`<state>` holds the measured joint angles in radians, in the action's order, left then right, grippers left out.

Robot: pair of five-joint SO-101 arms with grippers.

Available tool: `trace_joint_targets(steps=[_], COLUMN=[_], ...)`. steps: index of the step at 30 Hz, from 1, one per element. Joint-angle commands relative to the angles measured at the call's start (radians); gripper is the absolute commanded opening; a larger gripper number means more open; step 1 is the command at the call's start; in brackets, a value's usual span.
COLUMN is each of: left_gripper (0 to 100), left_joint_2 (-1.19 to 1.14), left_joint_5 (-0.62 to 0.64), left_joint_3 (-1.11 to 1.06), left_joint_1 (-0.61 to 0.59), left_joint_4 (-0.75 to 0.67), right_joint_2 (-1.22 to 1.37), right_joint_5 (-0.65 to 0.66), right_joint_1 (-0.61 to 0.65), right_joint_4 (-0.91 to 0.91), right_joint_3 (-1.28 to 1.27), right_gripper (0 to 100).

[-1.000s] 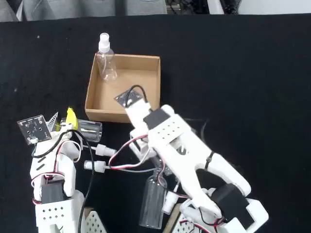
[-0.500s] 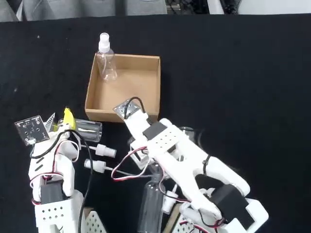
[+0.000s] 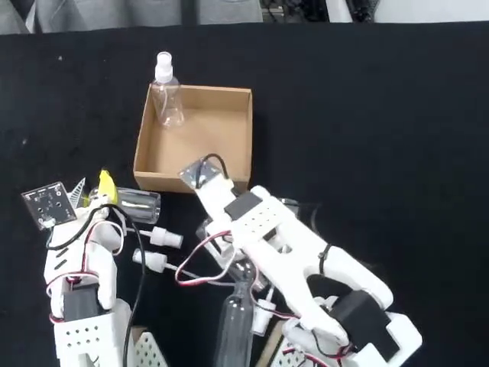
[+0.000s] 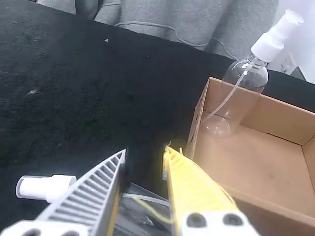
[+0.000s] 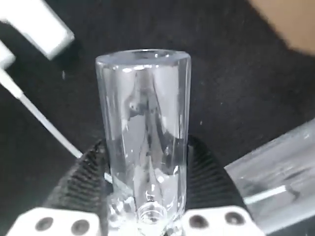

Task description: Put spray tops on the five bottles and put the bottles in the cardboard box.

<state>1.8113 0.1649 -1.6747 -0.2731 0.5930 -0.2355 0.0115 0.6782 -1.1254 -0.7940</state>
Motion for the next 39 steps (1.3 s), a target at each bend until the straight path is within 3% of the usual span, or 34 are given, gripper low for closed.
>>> trace_joint_targets(steps=[1,13,28,39], left_gripper=[12,12,12,12], left_joint_2=[0.006,0.006,0.006,0.006], left_joint_5=[-0.011,-0.011,-0.011,-0.011], left_joint_3=[-0.025,-0.025,-0.025,-0.025], left_joint_1=[-0.007,-0.007,-0.008,-0.008], left_joint_4=[-0.021,-0.021,-0.021,-0.021], right_joint_2=[-0.056,-0.056,-0.056,-0.056], right_joint_5=[-0.008,-0.008,-0.008,-0.008], right_joint_1=[0.017,-0.002,-0.288,-0.457], right_joint_4=[-0.072,-0.27,-0.494,-0.506], right_joint_3=[0.136,0.338,0.568,0.57], right_gripper=[1.5,1.5,1.5,1.5])
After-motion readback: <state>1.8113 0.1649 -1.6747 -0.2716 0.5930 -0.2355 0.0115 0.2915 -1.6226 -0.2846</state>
